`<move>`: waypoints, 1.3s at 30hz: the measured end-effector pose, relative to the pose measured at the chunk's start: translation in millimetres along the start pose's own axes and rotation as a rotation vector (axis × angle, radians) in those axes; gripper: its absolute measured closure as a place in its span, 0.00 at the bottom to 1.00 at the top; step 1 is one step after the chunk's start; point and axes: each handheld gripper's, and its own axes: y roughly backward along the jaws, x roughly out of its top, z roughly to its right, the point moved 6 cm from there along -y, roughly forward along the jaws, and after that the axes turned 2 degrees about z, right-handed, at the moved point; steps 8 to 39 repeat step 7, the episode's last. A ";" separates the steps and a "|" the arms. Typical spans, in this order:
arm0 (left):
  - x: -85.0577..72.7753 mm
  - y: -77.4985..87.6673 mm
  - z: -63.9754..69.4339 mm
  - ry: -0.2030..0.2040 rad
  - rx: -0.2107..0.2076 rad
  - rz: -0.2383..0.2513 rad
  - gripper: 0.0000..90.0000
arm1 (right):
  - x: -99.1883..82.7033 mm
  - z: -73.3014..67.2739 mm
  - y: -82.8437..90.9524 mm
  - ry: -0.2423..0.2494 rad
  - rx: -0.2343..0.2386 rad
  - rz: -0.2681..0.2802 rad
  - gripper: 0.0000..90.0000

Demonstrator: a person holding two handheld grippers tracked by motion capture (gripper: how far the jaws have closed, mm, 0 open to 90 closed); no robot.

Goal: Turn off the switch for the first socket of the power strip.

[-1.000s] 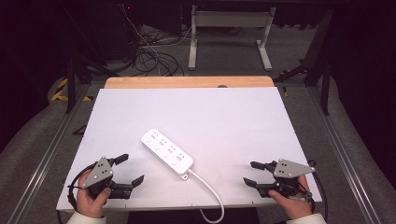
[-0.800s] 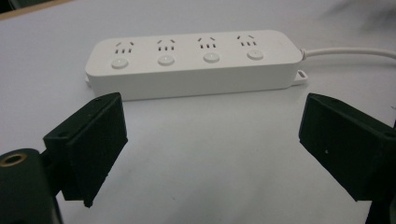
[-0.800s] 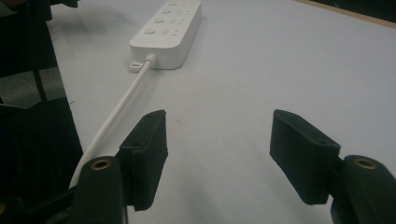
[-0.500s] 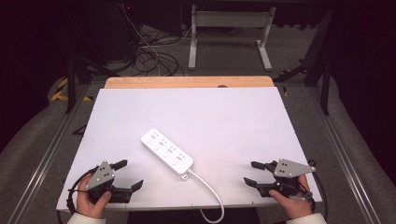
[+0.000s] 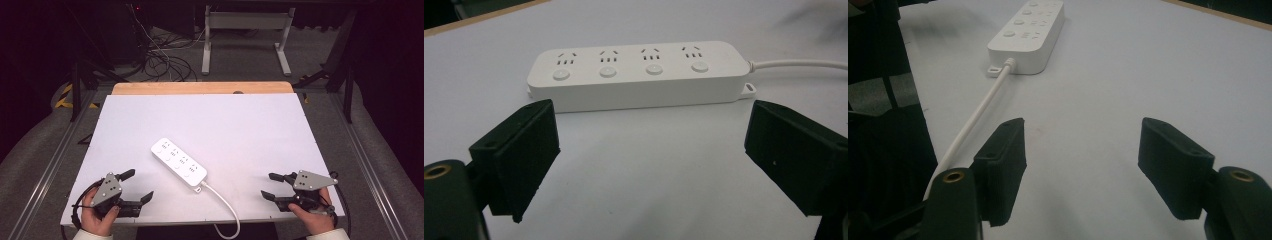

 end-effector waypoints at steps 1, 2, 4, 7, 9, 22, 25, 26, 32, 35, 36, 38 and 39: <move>-0.2 0.0 -0.1 0.001 0.001 -0.002 0.08 | 0.0 0.0 0.1 0.000 -0.001 0.000 0.41; -0.1 0.1 -0.2 0.003 0.002 -0.001 0.08 | 0.1 0.1 0.2 0.000 -0.001 0.001 0.41; 0.7 0.5 -0.8 0.001 0.005 0.005 0.08 | 0.0 0.3 0.3 0.001 0.000 0.002 0.40; 0.4 1.2 -0.4 0.011 0.004 -0.001 0.07 | 0.2 0.2 0.3 0.000 0.002 0.005 0.40; 0.4 1.2 -0.4 0.011 0.004 -0.001 0.07 | 0.2 0.2 0.3 0.000 0.002 0.005 0.40; 0.4 1.2 -0.4 0.011 0.004 -0.001 0.07 | 0.2 0.2 0.3 0.000 0.002 0.005 0.40; 0.4 1.2 -0.4 0.011 0.004 -0.001 0.07 | 0.2 0.2 0.3 0.000 0.002 0.005 0.40; 0.4 1.2 -0.4 0.011 0.004 -0.001 0.07 | 0.2 0.2 0.3 0.000 0.002 0.005 0.40; 0.4 1.2 -0.4 0.011 0.004 -0.001 0.07 | 0.2 0.2 0.3 0.000 0.002 0.005 0.40; 0.4 1.2 -0.4 0.011 0.004 -0.001 0.07 | 0.2 0.2 0.3 0.000 0.002 0.005 0.40; 0.4 1.2 -0.4 0.011 0.004 -0.001 0.07 | 0.2 0.2 0.3 0.000 0.002 0.005 0.40; 0.4 1.2 -0.4 0.011 0.004 -0.001 0.07 | 0.2 0.2 0.3 0.000 0.002 0.005 0.40; 0.4 1.2 -0.4 0.011 0.004 -0.001 0.07 | 0.2 0.2 0.3 0.000 0.002 0.005 0.40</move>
